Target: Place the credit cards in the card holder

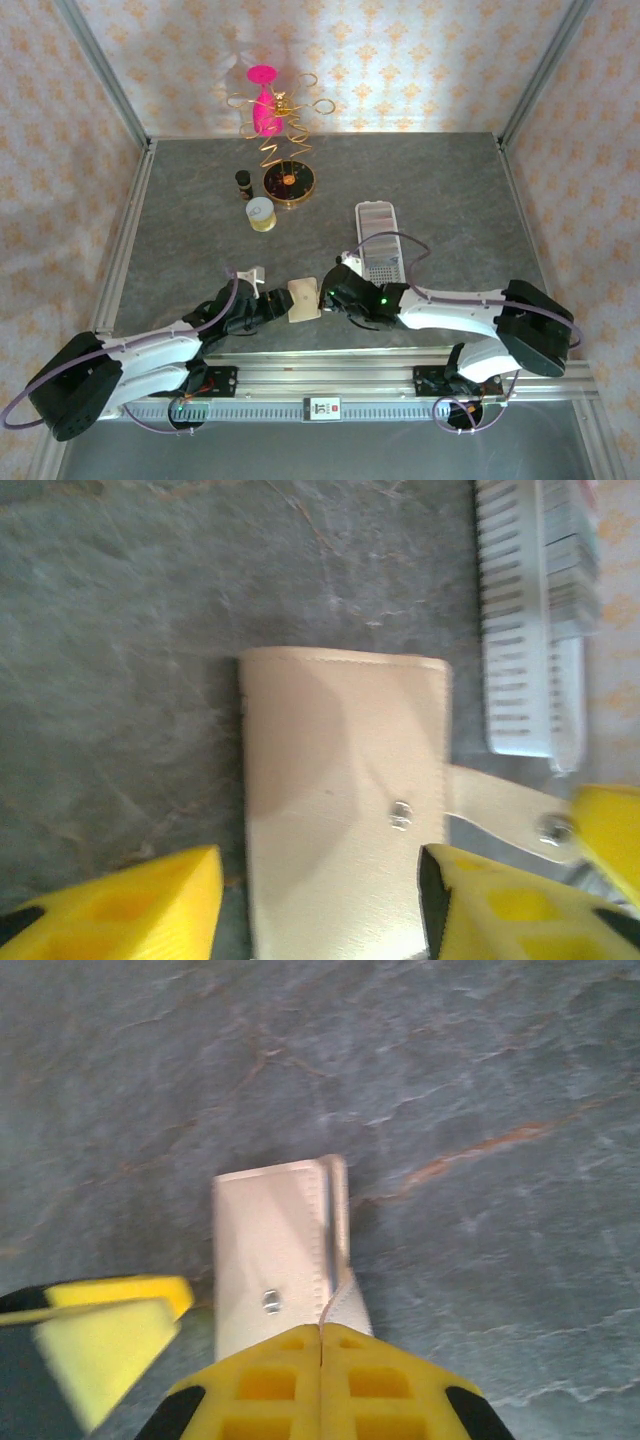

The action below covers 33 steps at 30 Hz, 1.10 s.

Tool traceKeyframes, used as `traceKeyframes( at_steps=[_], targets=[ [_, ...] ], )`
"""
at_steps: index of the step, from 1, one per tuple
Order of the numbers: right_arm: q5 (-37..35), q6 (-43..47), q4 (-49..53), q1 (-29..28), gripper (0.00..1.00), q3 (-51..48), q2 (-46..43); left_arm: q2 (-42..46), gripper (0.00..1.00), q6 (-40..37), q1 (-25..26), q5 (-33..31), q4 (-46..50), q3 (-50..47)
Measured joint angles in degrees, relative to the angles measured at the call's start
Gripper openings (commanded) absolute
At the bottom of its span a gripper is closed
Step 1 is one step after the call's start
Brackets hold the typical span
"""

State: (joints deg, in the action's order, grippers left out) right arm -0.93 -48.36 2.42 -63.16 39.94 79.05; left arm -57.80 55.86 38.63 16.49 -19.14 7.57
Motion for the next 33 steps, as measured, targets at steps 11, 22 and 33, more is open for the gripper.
traceKeyframes(
  at_steps=[11, 22, 33],
  targets=[
    [2.4, 0.9, -4.7, -1.6, 0.00, -0.1, -3.5, 2.3, 0.78, -3.5, 0.0, -5.0, 7.0, 6.2],
    [1.6, 0.7, -4.7, -1.6, 0.00, -0.5, -3.6, -1.3, 0.47, -6.8, 0.0, -7.2, 11.5, 9.7],
    [-3.0, -2.9, 1.3, 0.6, 0.00, -3.3, -3.4, -2.0, 0.35, -7.9, 0.0, -14.7, 15.3, 8.7]
  ],
)
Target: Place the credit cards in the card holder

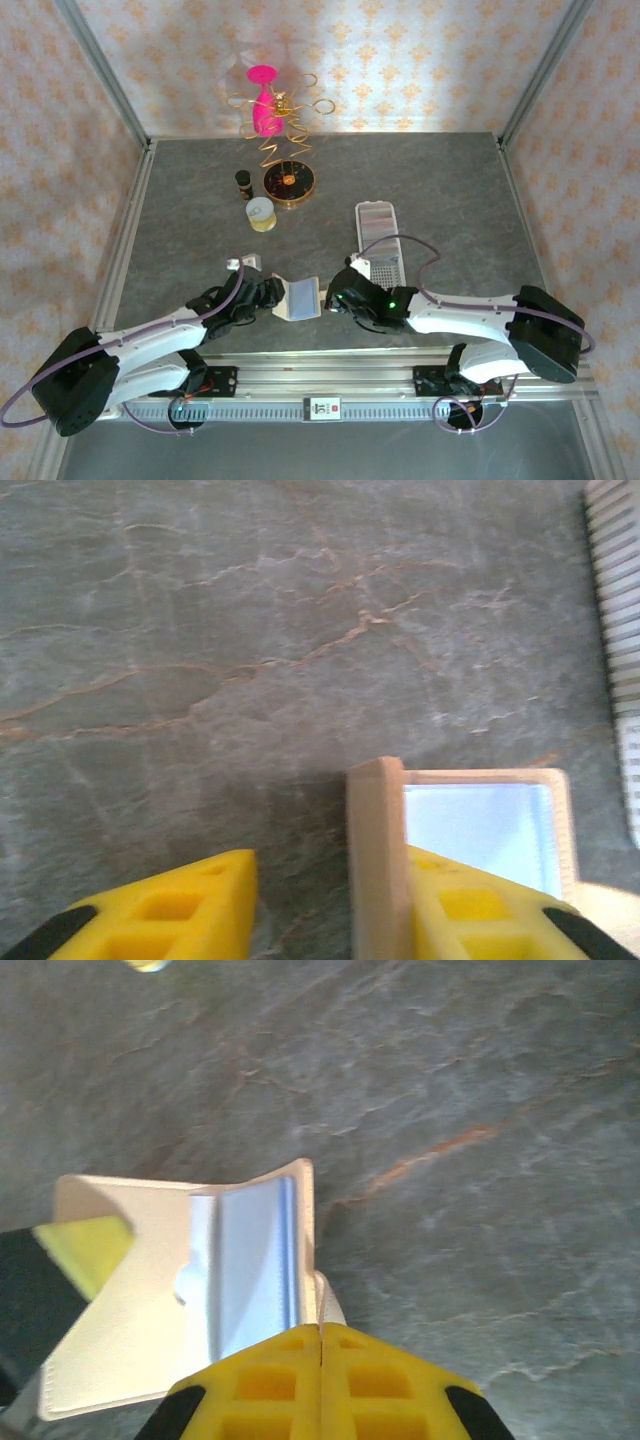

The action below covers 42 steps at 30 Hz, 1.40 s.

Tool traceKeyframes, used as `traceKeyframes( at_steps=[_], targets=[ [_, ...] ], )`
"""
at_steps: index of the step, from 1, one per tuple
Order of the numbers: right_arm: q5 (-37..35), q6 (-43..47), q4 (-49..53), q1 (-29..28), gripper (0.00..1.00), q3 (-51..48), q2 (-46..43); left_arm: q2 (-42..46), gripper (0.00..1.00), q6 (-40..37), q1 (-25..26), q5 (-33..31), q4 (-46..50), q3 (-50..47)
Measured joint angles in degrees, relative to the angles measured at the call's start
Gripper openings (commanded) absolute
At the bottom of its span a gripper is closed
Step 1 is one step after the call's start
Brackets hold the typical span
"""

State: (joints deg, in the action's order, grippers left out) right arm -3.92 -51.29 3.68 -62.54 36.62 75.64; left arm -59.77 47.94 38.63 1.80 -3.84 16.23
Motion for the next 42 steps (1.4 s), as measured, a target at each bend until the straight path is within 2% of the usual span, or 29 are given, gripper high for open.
traceKeyframes(
  at_steps=[3, 10, 13, 14, 17, 25, 35, 42],
  targets=[
    [-1.4, -0.8, 1.4, 0.3, 0.00, 0.0, 0.8, 0.0, 0.30, 0.3, 0.0, -1.2, 0.1, -1.9],
    [-2.3, -2.1, 3.5, 0.6, 0.00, 0.0, 3.6, 0.5, 0.29, 1.4, -0.2, -1.5, -1.7, -5.0],
    [-2.3, -1.9, 4.6, 0.6, 0.22, 0.1, 3.6, 0.8, 0.28, 1.5, -0.6, -0.1, -3.9, -6.0],
    [-2.6, -1.4, 5.3, 0.5, 0.32, 0.4, 3.4, 0.9, 0.28, 1.5, -0.8, 0.5, -4.6, -6.4],
    [-3.4, 0.0, 8.2, -0.2, 0.42, 1.6, 1.4, 1.7, 0.27, 1.5, -1.2, 2.3, -6.3, -7.4],
    [-2.9, 3.4, 11.5, -4.6, 0.40, 8.7, -2.7, 3.1, 0.22, 2.1, -1.1, 7.1, -9.8, -9.1],
    [2.5, 3.3, 9.3, -5.8, 0.43, 10.5, 10.2, 3.2, 0.14, 3.0, -1.1, 8.8, -11.8, -9.3],
    [4.5, 2.8, 8.7, -5.8, 0.45, 10.5, 14.1, 3.2, 0.12, 3.2, -1.1, 9.5, -12.4, -9.3]
  ],
)
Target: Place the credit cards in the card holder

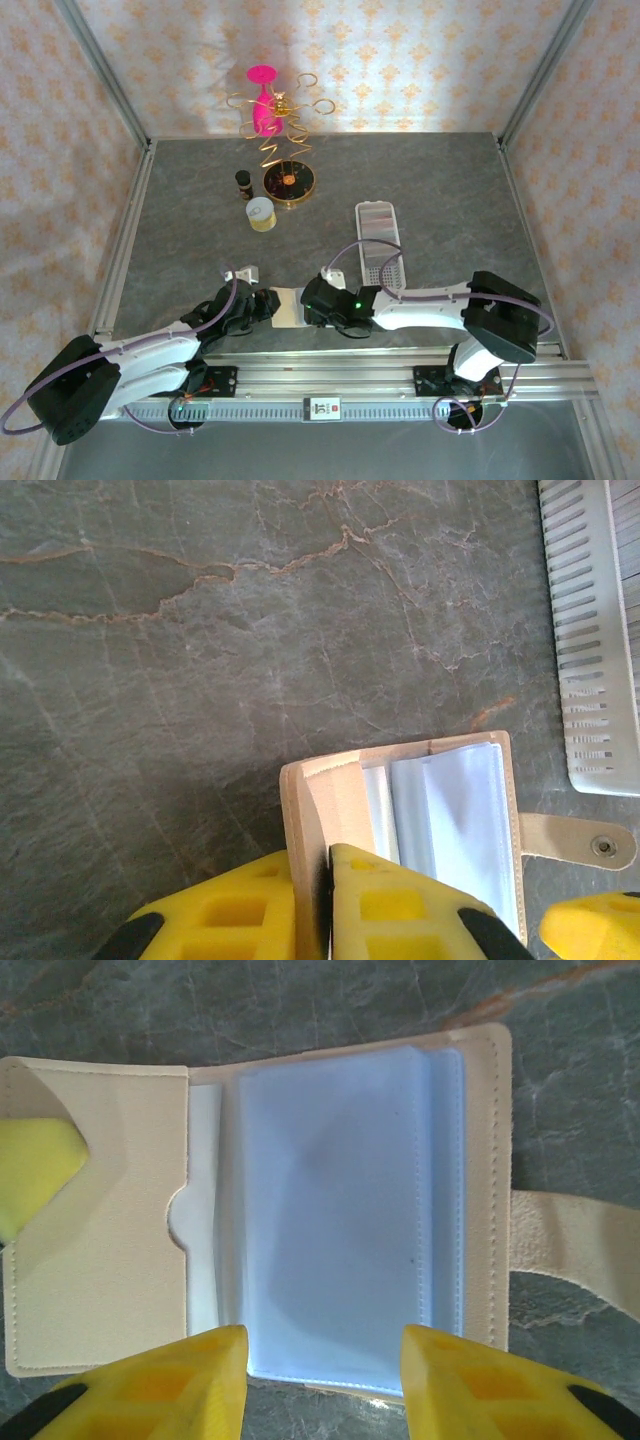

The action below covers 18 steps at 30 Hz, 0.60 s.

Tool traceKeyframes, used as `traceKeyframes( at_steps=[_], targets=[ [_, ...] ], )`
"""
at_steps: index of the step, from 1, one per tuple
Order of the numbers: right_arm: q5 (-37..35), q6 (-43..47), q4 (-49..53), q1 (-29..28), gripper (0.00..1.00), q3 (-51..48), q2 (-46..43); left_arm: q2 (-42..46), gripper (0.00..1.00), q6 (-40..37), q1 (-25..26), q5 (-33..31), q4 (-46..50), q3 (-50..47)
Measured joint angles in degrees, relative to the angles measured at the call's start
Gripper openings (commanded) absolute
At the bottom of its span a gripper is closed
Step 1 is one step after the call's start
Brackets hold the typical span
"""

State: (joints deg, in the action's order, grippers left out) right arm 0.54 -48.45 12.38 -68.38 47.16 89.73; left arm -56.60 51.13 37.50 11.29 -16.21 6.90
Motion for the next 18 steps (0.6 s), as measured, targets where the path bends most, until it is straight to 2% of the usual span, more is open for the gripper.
traceKeyframes(
  at_steps=[11, 18],
  targets=[
    [0.8, -0.6, -1.7, 0.0, 0.47, 1.0, 3.9, -0.6, 0.08, 0.0, 0.0, 0.4, -1.7, -0.3],
    [1.7, -1.0, -4.5, 0.0, 0.48, 1.1, 4.4, -4.2, 0.04, 0.1, 0.0, 0.3, -3.5, -0.8]
  ],
)
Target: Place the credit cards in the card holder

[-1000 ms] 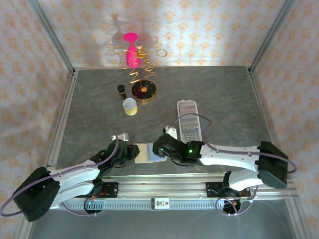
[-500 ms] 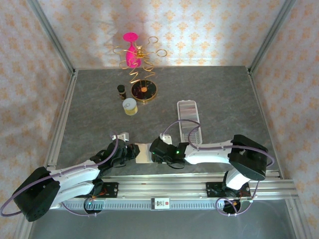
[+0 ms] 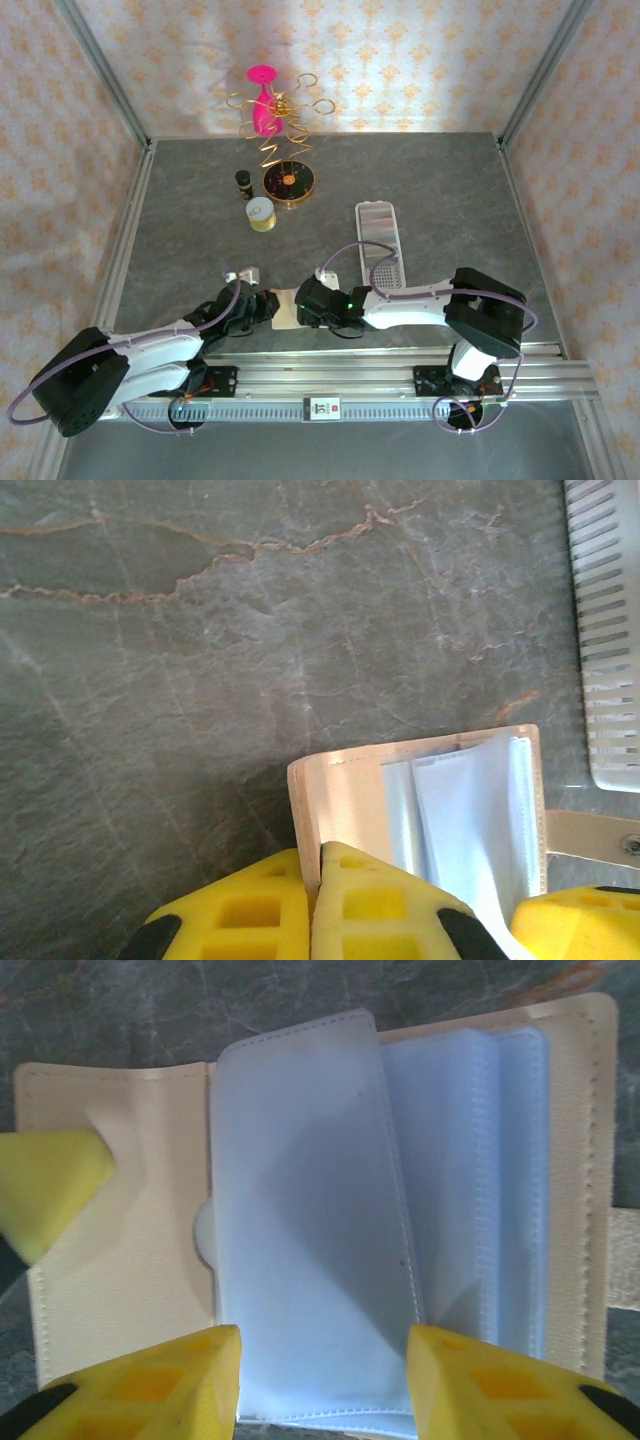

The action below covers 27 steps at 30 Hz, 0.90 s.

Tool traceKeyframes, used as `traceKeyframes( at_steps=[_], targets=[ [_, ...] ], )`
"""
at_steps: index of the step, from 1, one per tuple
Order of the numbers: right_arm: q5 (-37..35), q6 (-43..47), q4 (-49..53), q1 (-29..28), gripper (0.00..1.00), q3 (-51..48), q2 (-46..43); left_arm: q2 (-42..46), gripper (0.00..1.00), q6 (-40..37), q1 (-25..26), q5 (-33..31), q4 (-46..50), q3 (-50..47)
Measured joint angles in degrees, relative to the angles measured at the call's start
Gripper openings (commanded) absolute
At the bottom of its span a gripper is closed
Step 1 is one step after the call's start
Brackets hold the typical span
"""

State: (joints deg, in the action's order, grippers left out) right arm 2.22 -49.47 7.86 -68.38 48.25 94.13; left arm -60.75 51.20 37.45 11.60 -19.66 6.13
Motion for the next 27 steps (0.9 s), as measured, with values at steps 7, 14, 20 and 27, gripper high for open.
traceKeyframes(
  at_steps=[7, 14, 20, 27],
  targets=[
    [2.6, -0.5, -4.0, 0.0, 0.48, 0.0, 0.7, -3.3, 0.02, 0.4, 0.0, 0.7, -3.5, 0.0],
    [4.0, -1.1, -7.2, 0.0, 0.48, 0.0, 1.1, -4.2, 0.02, 1.3, 0.0, 1.3, -5.9, -0.7],
    [5.9, -1.8, -11.9, 0.0, 0.48, -0.3, 1.1, -4.1, 0.04, 2.2, 0.0, 1.2, -7.9, -1.8],
    [7.8, -2.6, -16.7, 0.0, 0.47, -0.9, 1.1, -2.7, 0.04, 3.0, 0.0, 0.5, -8.3, -2.9]
  ],
)
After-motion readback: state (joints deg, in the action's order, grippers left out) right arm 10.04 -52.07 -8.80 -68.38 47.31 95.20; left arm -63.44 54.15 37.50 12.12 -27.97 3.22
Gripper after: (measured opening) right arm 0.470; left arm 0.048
